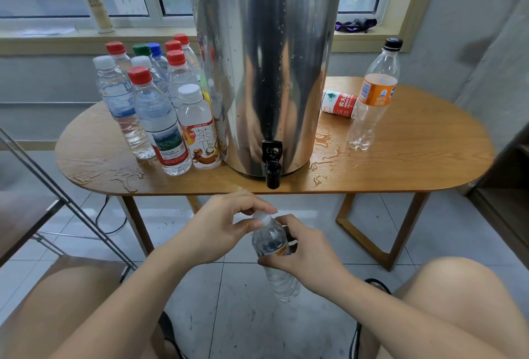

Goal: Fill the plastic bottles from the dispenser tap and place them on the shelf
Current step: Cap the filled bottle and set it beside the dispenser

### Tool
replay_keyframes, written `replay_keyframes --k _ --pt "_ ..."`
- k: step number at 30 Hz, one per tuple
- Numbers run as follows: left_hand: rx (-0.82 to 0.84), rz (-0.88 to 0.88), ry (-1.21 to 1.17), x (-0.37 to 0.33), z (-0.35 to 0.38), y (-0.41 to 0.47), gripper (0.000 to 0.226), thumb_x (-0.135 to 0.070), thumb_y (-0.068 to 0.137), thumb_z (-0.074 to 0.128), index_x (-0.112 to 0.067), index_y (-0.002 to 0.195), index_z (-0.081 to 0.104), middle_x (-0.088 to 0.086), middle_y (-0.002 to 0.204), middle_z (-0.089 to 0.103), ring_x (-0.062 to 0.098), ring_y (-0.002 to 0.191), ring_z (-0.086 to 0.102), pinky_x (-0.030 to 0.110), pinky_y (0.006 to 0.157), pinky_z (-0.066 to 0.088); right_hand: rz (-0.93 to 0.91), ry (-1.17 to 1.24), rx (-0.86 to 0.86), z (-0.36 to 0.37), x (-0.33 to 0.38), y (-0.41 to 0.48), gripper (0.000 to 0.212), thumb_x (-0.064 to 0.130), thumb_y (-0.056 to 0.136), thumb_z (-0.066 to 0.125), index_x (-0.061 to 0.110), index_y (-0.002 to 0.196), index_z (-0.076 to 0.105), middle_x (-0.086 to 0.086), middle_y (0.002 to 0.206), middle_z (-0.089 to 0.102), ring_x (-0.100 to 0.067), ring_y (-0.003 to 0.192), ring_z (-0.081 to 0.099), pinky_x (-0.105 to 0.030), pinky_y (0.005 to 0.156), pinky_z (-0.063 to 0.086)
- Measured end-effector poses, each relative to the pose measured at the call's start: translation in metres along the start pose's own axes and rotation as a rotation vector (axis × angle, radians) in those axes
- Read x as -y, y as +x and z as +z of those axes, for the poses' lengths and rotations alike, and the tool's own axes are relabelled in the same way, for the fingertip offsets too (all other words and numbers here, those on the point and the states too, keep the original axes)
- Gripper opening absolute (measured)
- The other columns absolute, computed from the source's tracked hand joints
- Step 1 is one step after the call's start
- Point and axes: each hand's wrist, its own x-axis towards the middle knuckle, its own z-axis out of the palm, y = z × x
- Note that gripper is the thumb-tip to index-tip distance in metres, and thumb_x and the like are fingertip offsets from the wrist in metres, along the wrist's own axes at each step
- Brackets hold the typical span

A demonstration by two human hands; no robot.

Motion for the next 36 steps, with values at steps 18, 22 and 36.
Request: replay_keyframes --k 18,22,36 --pt "0.031 -0.271 -0.259 0.008 0.033 -0.019 0.054 -0.042 0.084 0.092 -0.046 0.130 0.063 -0.026 0.127 0.071 -0.001 0.120 0.067 0.037 0.100 0.061 -0.044 0.155 -0.139 -0.022 0.019 -0.006 0.067 0.049 0.075 0.097 0.041 0.131 0.062 0.021 0.121 0.075 -0.003 0.115 0.070 -0.033 0.092 0.061" --pt "-0.013 -0.305 -0.236 0.002 0.055 -0.017 0.059 -0.043 0.078 0.097 -0.046 0.126 0.064 -0.027 0.118 0.073 -0.002 0.112 0.068 0.032 0.099 0.060 -0.047 0.178 -0.156 -0.020 0.022 -0.007 0.064 0.044 0.075 0.098 0.041 0.128 0.063 0.021 0.119 0.075 -0.003 0.114 0.070 -0.033 0.092 0.061" --pt "-0.311 -0.206 -0.117 0.010 0.016 -0.045 0.059 -0.053 0.074 0.090 -0.042 0.126 0.064 -0.027 0.110 0.073 0.001 0.101 0.069 0.022 0.081 0.059 -0.093 0.285 -0.020 0.006 0.033 0.005 0.078 0.066 0.070 0.093 0.044 0.136 0.059 0.019 0.121 0.071 -0.008 0.119 0.068 -0.042 0.098 0.062"
